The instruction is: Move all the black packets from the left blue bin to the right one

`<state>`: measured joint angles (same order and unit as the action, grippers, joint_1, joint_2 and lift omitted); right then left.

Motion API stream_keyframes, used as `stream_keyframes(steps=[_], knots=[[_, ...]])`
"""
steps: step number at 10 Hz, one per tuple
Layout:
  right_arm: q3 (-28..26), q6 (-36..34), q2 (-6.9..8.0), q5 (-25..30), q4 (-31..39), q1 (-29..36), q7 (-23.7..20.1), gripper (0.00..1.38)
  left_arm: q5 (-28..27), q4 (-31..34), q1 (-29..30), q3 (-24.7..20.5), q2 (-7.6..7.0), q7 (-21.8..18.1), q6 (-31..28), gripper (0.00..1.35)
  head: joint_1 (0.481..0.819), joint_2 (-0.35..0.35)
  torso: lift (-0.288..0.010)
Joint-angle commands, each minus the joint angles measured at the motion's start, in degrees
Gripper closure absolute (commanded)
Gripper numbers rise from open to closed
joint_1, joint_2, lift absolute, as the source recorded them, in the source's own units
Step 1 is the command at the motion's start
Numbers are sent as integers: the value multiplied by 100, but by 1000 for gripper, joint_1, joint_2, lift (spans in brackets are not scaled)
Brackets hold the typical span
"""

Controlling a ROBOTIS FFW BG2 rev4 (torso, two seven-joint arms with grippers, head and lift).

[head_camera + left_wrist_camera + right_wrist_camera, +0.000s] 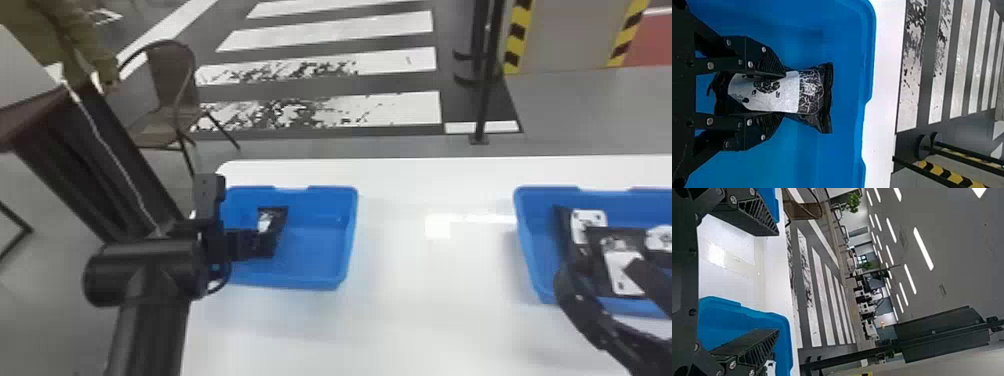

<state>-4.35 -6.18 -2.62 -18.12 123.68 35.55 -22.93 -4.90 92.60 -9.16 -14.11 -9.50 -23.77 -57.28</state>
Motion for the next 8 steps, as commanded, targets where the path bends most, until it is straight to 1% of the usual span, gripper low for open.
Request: stream_keyframes(steps=[1, 3, 4, 5, 6, 7, 8], knots=[[0, 0, -2, -16, 0, 16, -1, 153, 215, 492, 325, 74, 18, -93, 145, 1207, 695, 223, -140], [0, -42, -2, -73, 14, -12, -27, 153, 524, 2011, 1169, 108, 168, -93, 258, 1207, 695, 197, -140], [0, -85, -2, -142, 14, -54, -89, 156, 627, 2616, 1492, 234, 247, -102, 384, 1207, 695, 178, -140], [46, -183, -2, -256, 0, -181, -194, 159, 752, 3066, 1760, 417, 282, -146, 539, 1207, 695, 165, -140], [80, -352, -2, -393, -141, -392, -414, 159, 1004, 3263, 1900, 703, 282, -146, 708, 1207, 695, 137, -140], [160, -492, -20, -519, -309, -617, -607, 162, 1141, 3277, 1858, 1011, 291, -181, 792, 1207, 695, 109, -140], [389, -633, -90, -759, -408, -828, -678, 167, 1266, 3277, 1802, 1342, 273, -216, 863, 1207, 695, 74, -140]])
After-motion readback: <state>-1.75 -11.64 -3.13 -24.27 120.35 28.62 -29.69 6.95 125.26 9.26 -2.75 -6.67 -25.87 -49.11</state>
